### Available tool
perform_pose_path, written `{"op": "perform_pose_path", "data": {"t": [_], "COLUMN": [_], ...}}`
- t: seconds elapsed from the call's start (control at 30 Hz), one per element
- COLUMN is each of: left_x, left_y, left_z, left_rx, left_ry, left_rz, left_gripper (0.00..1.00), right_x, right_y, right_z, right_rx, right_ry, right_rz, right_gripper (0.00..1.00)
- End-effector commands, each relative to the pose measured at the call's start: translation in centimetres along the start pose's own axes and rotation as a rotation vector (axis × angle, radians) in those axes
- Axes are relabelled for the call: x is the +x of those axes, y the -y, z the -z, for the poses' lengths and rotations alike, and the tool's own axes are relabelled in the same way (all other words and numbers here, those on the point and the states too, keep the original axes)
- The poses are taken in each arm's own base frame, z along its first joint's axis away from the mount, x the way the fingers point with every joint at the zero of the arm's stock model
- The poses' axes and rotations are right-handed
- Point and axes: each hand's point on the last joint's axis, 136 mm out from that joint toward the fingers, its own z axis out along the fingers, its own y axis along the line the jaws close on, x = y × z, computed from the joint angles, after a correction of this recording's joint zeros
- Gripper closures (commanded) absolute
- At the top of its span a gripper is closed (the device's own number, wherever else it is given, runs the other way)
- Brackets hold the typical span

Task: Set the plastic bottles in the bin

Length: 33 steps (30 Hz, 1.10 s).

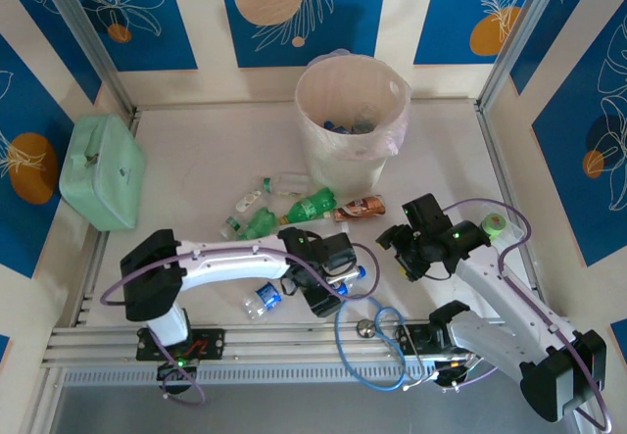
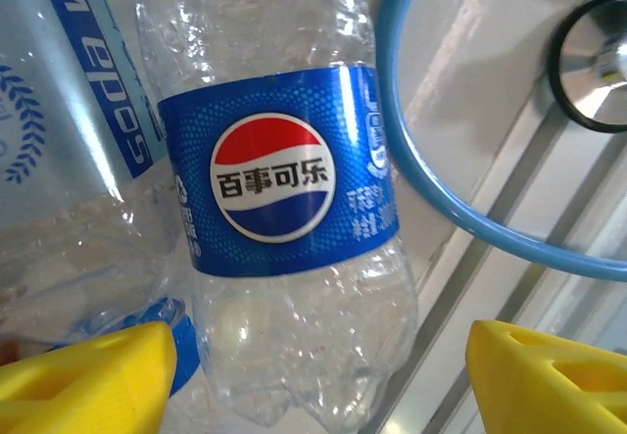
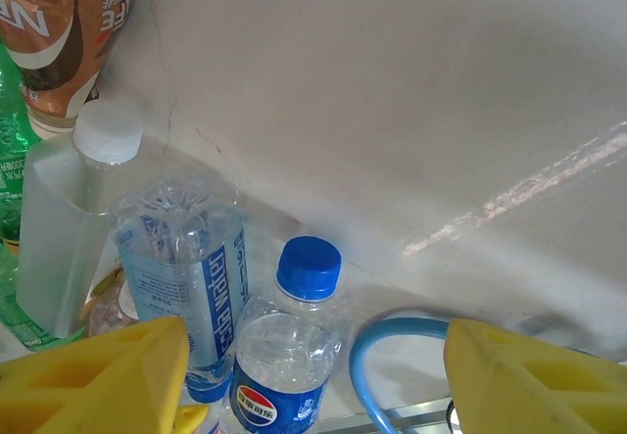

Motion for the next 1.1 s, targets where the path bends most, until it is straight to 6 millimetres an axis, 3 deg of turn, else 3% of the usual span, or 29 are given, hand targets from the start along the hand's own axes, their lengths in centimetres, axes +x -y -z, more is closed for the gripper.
{"op": "perform_pose_path", "data": {"t": [0.0, 0.13, 0.23, 0.43, 0.73, 1.07], "left_x": [-0.6, -0.2, -0.1, -0.2, -0.2, -0.6], "left_y": [-0.2, -0.4, -0.4, -0.4, -0.4, -0.7], "left_z": [0.2, -1.3, -2.3, -2.6, -3.2, -1.6], "left_rx": [-0.030, -0.034, -0.031, -0.030, -0.038, -0.072], "left_ry": [-0.016, -0.069, -0.105, -0.110, -0.149, -0.098], "left_rz": [-0.025, -0.028, -0.030, -0.033, -0.027, -0.027], "left_gripper": [0.22, 0.17, 0.23, 0.30, 0.31, 0.46], "right_x": [0.4, 0.3, 0.2, 0.0, -0.4, -0.8], "right_y": [0.1, 0.2, 0.1, 0.1, -0.2, 0.3], "right_z": [0.5, 0.7, 0.9, 1.0, 1.5, 2.0], "right_rx": [-0.011, -0.015, -0.023, -0.028, -0.046, -0.065], "right_ry": [-0.017, -0.016, -0.011, -0.010, -0.006, 0.009], "right_rz": [0.009, 0.007, 0.007, 0.002, -0.007, -0.024], "right_gripper": [0.29, 0.26, 0.25, 0.25, 0.25, 0.25]}}
